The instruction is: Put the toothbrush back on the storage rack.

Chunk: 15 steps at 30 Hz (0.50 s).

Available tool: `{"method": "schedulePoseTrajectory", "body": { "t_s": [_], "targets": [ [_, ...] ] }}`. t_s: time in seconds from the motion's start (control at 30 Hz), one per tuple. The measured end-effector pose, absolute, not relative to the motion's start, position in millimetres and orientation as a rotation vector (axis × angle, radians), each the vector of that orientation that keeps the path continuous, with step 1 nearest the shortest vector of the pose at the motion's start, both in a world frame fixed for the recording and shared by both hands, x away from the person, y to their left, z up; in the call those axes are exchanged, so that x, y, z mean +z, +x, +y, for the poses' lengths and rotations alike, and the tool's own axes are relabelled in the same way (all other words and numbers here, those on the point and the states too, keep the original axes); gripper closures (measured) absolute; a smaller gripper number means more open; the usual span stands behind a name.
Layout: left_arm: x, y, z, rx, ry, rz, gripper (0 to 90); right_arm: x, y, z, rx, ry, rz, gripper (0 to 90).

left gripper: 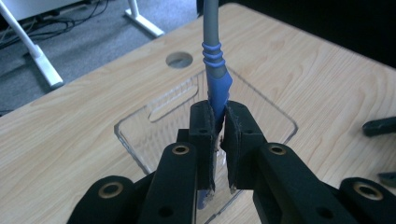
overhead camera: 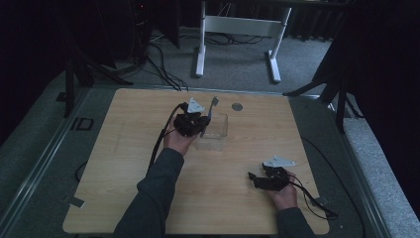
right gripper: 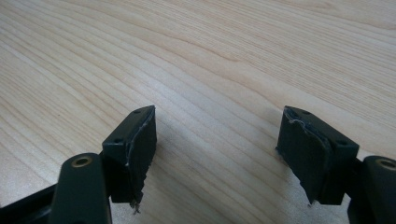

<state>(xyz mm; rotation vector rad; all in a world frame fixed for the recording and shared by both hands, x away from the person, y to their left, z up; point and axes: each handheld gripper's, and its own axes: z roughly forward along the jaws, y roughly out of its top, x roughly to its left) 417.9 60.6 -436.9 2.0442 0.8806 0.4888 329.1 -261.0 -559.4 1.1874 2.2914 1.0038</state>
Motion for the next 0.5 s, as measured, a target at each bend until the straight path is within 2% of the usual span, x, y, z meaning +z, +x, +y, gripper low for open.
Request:
{"method": "schedulePoseTrajectory", "body": {
  "t_s": [0.5],
  "targets": [
    [-455, 422, 56, 0.443, 2.15, 0.891, 82.0, -559, 329, -261, 1.004, 1.186, 2.291, 27.9]
  ]
}}
